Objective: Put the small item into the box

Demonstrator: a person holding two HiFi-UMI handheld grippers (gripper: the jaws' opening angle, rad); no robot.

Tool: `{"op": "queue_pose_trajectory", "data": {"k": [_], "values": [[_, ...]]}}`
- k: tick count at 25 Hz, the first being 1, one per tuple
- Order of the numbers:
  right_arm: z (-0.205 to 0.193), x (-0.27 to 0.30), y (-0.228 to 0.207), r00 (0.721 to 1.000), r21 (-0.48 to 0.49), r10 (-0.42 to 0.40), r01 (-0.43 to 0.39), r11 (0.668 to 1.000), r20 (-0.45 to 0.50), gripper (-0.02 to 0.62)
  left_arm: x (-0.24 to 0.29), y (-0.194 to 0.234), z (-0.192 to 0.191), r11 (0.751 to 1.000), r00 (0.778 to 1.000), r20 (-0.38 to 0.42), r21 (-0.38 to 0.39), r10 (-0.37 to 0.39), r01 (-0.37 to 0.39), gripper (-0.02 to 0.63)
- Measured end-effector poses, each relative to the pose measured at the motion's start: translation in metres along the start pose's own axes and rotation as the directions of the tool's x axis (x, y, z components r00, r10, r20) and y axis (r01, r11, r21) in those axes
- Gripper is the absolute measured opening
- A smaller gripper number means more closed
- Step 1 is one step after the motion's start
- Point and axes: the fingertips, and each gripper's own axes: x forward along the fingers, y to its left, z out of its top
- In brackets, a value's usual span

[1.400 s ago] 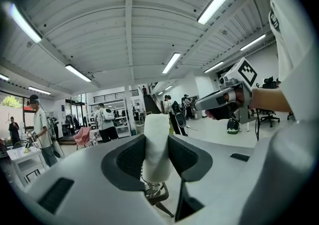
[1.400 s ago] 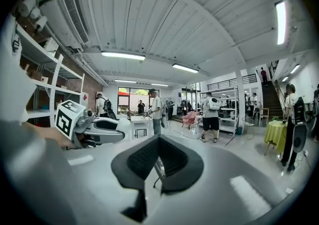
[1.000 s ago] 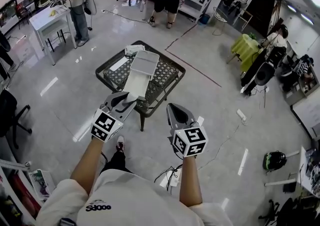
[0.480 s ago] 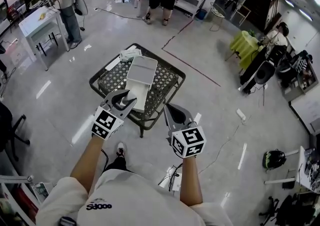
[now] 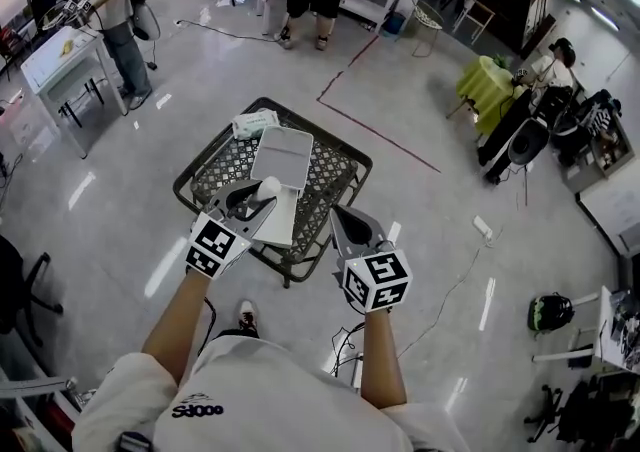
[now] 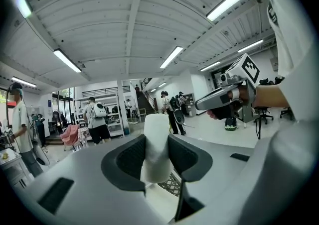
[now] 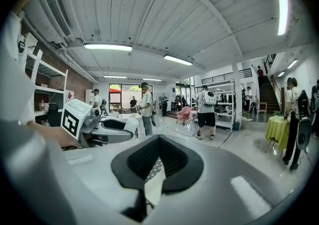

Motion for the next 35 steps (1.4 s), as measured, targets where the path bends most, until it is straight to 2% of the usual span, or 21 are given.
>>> {"op": "queue_pose_trajectory", "data": {"k": [5, 13, 20, 26, 35], "values": [[-0.007, 0.028, -0.008, 1.000, 0.042, 0.016, -0.016, 0.999, -0.008, 0.009, 0.017, 0.022, -0.012, 1.000, 1.000, -0.024, -0.014, -0.018, 0.018, 0.137], [-0.031, 0.064, -0.010, 0.995, 0.096, 0.052, -0.044, 0.994, -0.082, 0.009, 0.034, 0.047, -0.036, 0.998, 0.997, -0.052, -0.041, -0.052, 0.050, 0.137], [-0.034, 0.083, -0.018, 0.998, 0.102, 0.007, 0.000, 0.995, -0.069, 0.009, 0.045, 0.063, -0.059, 0.995, 0.992, -0.102, -0.062, -0.080, 0.074, 0.137], [-0.045, 0.099, -0.038, 0.995, 0.116, 0.018, -0.006, 0.993, -0.099, 0.009, 0.060, 0.069, -0.072, 0.995, 0.989, -0.137, -0.092, -0.061, 0.049, 0.137], [-0.064, 0.118, -0.072, 0.981, 0.126, 0.115, -0.096, 0.987, -0.153, 0.011, 0.081, 0.076, -0.094, 0.987, 0.974, -0.225, -0.143, 0.036, -0.070, 0.137]]}}
